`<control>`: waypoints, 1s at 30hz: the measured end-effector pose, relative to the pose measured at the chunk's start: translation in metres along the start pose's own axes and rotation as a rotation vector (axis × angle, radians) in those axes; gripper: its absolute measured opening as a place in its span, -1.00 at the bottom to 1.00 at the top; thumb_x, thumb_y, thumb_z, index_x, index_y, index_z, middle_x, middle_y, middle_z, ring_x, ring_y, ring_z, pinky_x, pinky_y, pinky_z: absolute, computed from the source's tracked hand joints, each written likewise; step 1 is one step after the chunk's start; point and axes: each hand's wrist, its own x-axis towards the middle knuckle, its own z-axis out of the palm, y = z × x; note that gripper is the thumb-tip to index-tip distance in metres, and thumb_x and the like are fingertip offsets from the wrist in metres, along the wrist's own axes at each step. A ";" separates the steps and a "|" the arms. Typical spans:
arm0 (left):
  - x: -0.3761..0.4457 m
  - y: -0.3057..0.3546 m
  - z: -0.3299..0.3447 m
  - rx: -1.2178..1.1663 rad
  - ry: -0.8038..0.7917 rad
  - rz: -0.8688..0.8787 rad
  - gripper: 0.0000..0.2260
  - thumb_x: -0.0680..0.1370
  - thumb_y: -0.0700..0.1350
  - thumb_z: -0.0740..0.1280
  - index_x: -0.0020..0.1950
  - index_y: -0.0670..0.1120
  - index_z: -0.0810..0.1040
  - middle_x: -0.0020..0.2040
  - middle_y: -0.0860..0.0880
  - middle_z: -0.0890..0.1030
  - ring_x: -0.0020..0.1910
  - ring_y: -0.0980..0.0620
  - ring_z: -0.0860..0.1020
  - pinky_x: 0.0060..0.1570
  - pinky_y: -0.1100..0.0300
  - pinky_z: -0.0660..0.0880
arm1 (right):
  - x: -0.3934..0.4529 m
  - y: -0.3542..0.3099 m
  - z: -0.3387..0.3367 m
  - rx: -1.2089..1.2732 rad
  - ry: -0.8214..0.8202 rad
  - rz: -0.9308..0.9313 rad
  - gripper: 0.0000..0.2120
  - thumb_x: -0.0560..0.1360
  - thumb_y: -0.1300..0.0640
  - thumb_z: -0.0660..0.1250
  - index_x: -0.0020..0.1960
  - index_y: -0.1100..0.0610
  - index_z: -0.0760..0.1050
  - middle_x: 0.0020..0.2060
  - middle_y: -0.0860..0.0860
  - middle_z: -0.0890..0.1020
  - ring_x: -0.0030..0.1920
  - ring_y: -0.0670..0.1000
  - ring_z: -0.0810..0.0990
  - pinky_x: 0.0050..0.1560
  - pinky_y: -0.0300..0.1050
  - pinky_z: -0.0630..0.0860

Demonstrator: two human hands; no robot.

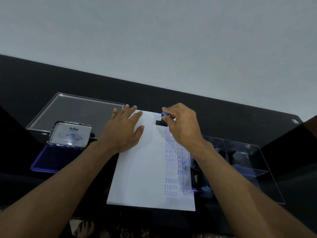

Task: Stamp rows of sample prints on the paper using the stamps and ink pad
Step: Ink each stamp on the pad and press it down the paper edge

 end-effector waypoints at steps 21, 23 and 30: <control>0.007 -0.005 0.013 0.118 -0.057 0.012 -0.36 0.57 0.27 -0.12 0.60 0.06 0.20 0.64 0.00 0.12 0.62 -0.03 0.04 0.55 -0.25 -0.06 | 0.012 0.009 0.018 -0.096 -0.029 -0.060 -0.72 0.58 0.08 0.33 0.24 0.13 0.60 0.08 0.03 0.61 0.01 -0.04 0.58 0.10 -0.25 0.51; 0.007 -0.004 0.013 0.119 -0.059 0.013 -0.36 0.57 0.27 -0.12 0.60 0.06 0.19 0.64 0.00 0.12 0.62 -0.04 0.03 0.55 -0.25 -0.07 | 0.013 0.008 0.017 -0.090 -0.047 -0.036 -0.72 0.58 0.07 0.31 0.23 0.15 0.60 0.07 0.03 0.61 0.00 -0.05 0.58 0.11 -0.24 0.52; 0.007 -0.005 0.013 0.119 -0.062 0.014 -0.35 0.57 0.27 -0.13 0.61 0.05 0.19 0.64 -0.01 0.12 0.62 -0.05 0.04 0.55 -0.25 -0.08 | 0.018 0.007 0.017 -0.055 -0.104 0.049 -0.71 0.58 0.03 0.31 0.20 0.15 0.62 0.03 0.01 0.63 -0.10 -0.11 0.53 0.10 -0.26 0.51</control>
